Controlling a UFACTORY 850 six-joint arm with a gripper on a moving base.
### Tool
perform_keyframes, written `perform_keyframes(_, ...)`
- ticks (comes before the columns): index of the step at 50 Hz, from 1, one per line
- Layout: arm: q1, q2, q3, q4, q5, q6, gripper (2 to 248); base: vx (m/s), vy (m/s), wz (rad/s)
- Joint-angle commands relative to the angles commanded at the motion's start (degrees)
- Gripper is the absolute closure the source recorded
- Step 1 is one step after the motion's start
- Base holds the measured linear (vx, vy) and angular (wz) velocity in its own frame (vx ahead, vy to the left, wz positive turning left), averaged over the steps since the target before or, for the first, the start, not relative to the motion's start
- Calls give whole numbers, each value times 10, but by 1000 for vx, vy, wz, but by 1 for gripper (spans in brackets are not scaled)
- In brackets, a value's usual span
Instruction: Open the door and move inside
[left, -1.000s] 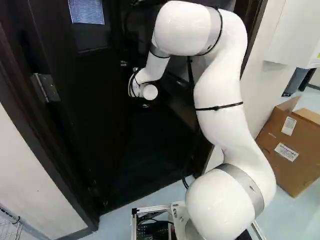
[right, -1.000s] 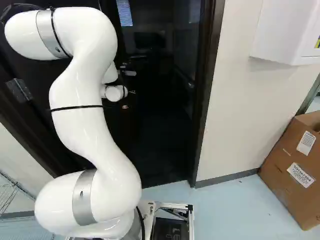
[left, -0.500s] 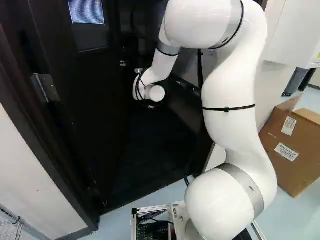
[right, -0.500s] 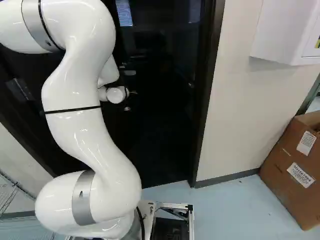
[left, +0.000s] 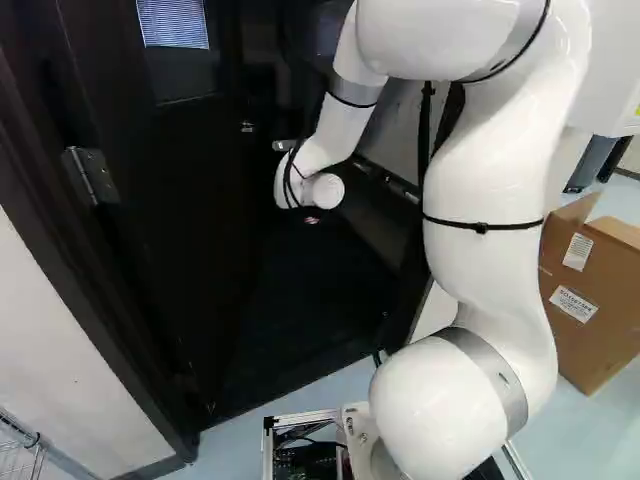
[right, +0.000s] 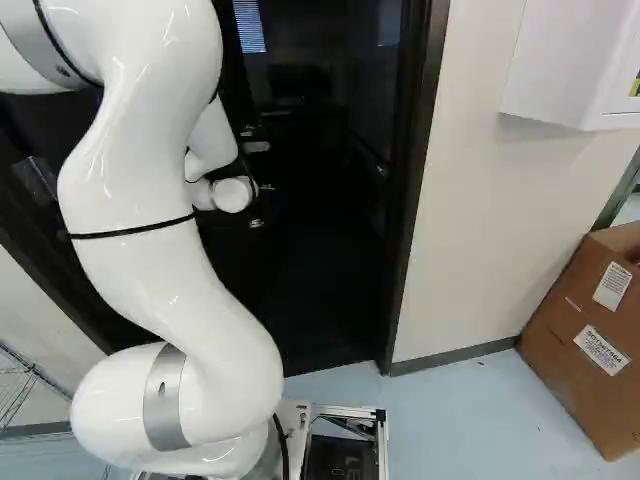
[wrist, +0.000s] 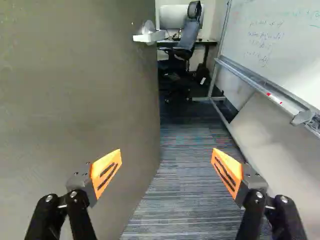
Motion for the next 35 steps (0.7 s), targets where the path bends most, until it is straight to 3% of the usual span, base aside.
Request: perform_keyframes(35,-18,97,111,0,0,0,3,0,0,0)
